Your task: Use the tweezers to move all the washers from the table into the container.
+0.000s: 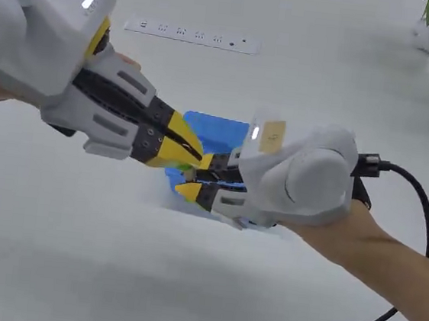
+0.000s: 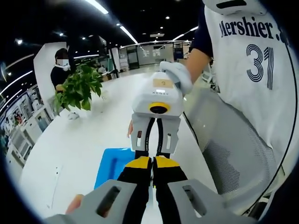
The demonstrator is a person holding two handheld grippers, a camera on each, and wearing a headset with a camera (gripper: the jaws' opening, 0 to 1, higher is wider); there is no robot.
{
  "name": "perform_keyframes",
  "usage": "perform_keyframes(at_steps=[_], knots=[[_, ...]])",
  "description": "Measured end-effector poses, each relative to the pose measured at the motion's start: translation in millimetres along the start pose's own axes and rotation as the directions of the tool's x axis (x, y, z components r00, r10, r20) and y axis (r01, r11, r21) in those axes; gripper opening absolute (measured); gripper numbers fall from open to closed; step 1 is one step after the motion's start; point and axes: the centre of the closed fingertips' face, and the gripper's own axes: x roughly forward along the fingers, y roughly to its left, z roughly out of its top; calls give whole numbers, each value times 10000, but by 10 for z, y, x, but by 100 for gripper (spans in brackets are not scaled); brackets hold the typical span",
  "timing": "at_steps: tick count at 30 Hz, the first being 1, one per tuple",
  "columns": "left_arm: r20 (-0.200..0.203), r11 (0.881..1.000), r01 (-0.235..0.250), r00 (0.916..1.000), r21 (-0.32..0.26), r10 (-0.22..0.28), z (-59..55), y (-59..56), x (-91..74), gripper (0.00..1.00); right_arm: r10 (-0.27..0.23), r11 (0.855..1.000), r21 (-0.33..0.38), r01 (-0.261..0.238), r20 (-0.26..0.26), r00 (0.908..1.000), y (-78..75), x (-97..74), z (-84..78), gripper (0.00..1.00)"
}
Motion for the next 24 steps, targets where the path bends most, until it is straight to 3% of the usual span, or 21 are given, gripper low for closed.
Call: perform_keyframes(at_steps=[4, 10, 16, 24], knots=[[34, 9996, -8, 10000, 287, 7, 89, 166, -14, 5, -343, 9994, -24, 343, 88, 9994, -179, -52, 36, 10], [-12, 9975, -27, 10000, 704, 28, 107, 364, 36, 5, -734, 9973, 51, 733, 91, 9973, -412, -66, 1, 10], [-12, 9981, -19, 10000, 611, 19, 32, 512, 157, 5, -816, 9965, 160, 820, -198, 9965, -558, -38, -156, 10], [-193, 9988, 185, 9997, 458, -176, -152, 594, 332, 5, -667, 9973, 275, 686, -641, 9957, -621, 63, -400, 10]])
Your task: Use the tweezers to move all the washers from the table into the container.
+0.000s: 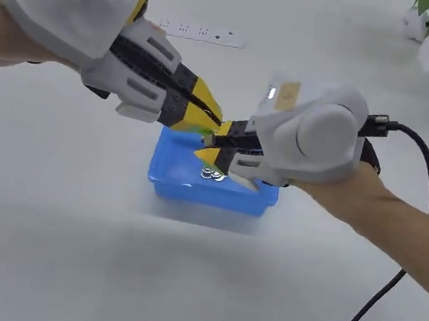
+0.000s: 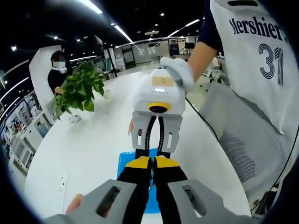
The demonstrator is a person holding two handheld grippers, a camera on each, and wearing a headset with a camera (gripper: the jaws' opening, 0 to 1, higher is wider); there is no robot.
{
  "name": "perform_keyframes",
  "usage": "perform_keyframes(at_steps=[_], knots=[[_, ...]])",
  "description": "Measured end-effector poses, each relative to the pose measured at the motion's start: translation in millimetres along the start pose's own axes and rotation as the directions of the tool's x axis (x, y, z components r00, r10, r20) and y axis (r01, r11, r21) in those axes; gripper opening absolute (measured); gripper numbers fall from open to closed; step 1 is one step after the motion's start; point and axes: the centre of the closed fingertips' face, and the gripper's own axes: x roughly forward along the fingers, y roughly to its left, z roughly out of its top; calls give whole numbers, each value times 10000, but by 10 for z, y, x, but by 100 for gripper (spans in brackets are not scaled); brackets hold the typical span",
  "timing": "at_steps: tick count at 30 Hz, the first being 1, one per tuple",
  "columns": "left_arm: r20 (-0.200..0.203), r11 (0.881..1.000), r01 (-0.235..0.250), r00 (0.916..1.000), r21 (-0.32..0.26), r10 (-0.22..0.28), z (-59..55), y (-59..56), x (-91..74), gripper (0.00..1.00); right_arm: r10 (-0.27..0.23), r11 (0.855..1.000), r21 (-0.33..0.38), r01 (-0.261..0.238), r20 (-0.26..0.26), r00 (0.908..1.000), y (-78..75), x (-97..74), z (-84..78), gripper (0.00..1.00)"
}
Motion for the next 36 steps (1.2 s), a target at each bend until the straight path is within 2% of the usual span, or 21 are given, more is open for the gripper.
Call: perform_keyframes(at_steps=[6, 11, 21, 31, 36], knots=[[63, 9993, 65, 10000, -356, -63, -138, 83, 89, 5, 110, 9995, 305, -105, -159, 9998, -49, 88, -151, 10], [-42, 9979, 206, 9998, -618, -209, -254, 110, 162, 5, 286, 9983, 514, -272, -266, 9992, -42, 174, -259, 10], [-102, 9954, 314, 9994, -905, -324, -380, 143, 227, 5, 373, 9967, 729, -349, -319, 9988, -28, 236, -367, 10], [-183, 9951, 354, 9991, -920, -372, -413, 135, 242, 5, 356, 9959, 846, -333, -261, 9990, -6, 257, -396, 11], [-170, 9962, 287, 9994, -823, -302, -347, 113, 198, 5, 256, 9952, 951, -245, -110, 9996, -16, 210, -341, 12]])
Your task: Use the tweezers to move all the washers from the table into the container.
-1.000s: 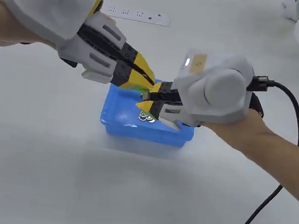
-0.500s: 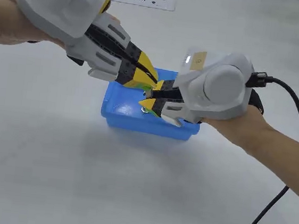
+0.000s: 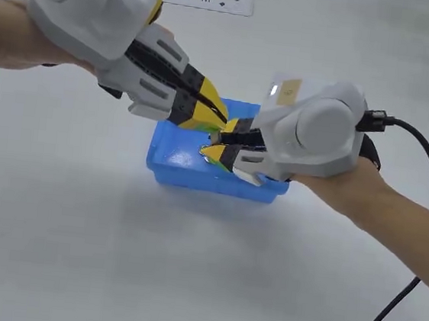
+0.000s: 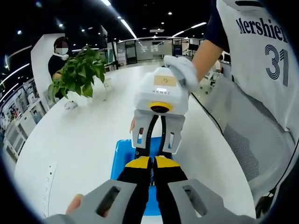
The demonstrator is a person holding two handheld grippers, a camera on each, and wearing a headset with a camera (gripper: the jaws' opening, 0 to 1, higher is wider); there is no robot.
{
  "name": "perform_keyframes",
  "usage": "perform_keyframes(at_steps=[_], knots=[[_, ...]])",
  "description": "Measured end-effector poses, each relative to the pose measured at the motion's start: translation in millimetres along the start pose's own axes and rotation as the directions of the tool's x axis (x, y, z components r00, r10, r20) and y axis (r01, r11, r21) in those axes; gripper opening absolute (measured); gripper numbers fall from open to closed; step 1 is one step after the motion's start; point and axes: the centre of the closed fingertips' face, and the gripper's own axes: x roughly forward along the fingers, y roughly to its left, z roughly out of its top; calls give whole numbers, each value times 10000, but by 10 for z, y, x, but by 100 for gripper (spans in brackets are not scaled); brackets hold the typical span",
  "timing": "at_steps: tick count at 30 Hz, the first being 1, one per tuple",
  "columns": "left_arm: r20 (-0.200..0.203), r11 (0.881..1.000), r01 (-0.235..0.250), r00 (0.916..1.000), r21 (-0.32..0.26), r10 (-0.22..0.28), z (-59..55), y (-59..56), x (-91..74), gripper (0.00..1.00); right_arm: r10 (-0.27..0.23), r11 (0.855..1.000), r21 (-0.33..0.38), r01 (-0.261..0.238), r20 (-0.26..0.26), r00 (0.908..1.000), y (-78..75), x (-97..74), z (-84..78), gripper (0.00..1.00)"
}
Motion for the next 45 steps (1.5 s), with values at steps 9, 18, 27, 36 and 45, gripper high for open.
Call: perform_keyframes(at_steps=[9, 18, 27, 36, 45], knots=[[210, 9991, -311, 9993, 299, 305, 197, -50, -138, 5, -330, 9995, 44, 328, 437, 9985, 16, -189, 176, 11], [431, 9962, -618, 9973, 605, 593, 429, -164, -312, 5, -749, 9969, -168, 764, 740, 9944, 56, -473, 377, 10], [482, 9937, -728, 9965, 857, 689, 573, -428, -388, 5, -623, 9956, -668, 662, 590, 9963, 284, -679, 475, 8], [857, 9927, -1036, 9915, 624, 981, 603, -710, -433, 5, -378, 9936, -1062, 397, 191, 9991, 554, -826, 497, 8], [1013, 9923, -1238, 9873, 84, 1223, 461, -913, -444, 5, -105, 9926, -1215, 85, -156, 9998, 796, -864, 472, 8]])
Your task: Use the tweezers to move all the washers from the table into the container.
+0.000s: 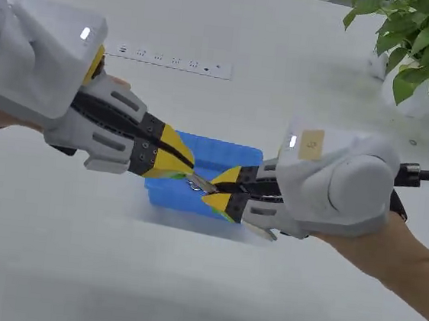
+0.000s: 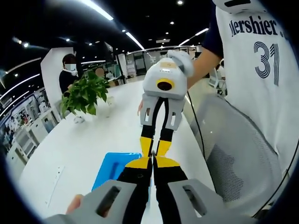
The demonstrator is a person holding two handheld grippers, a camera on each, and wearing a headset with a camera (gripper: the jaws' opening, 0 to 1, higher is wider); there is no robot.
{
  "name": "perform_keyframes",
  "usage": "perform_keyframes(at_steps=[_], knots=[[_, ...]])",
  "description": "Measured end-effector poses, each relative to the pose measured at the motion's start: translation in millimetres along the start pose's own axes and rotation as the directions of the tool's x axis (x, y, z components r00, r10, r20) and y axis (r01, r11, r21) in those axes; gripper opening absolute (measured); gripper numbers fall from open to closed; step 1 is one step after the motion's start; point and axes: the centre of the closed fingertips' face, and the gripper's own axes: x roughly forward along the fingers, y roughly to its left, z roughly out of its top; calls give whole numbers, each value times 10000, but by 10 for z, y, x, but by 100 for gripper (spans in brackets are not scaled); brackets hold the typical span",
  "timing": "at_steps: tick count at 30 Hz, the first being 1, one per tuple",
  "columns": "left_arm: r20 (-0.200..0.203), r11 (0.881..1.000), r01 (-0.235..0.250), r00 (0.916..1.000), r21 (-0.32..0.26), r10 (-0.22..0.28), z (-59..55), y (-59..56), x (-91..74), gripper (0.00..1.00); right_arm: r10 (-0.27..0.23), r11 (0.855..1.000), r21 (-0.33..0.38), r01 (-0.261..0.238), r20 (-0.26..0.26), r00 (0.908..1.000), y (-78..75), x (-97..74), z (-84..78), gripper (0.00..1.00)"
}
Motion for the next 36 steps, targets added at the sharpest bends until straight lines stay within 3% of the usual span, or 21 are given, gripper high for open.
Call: perform_keyframes(at_steps=[7, 13, 25, 36], knots=[[-23, 9968, -157, 9999, -783, 156, -184, -96, -14, 6, 307, 9994, -155, -310, -181, 9994, 135, 31, -26, 8], [-423, 9940, -119, 9991, -1086, 74, -381, -151, 57, 6, 666, 9976, -171, -673, -381, 9971, 222, 70, -97, 8], [-1109, 9894, 53, 9936, -1452, -216, -690, -112, 164, 4, 1115, 9937, -48, -1120, -585, 9920, 230, 235, -239, 8], [-1810, 9813, 194, 9819, -1914, -548, -1075, -66, 404, 4, 1528, 9876, -183, -1562, -1244, 9804, 216, 467, -571, 8]])
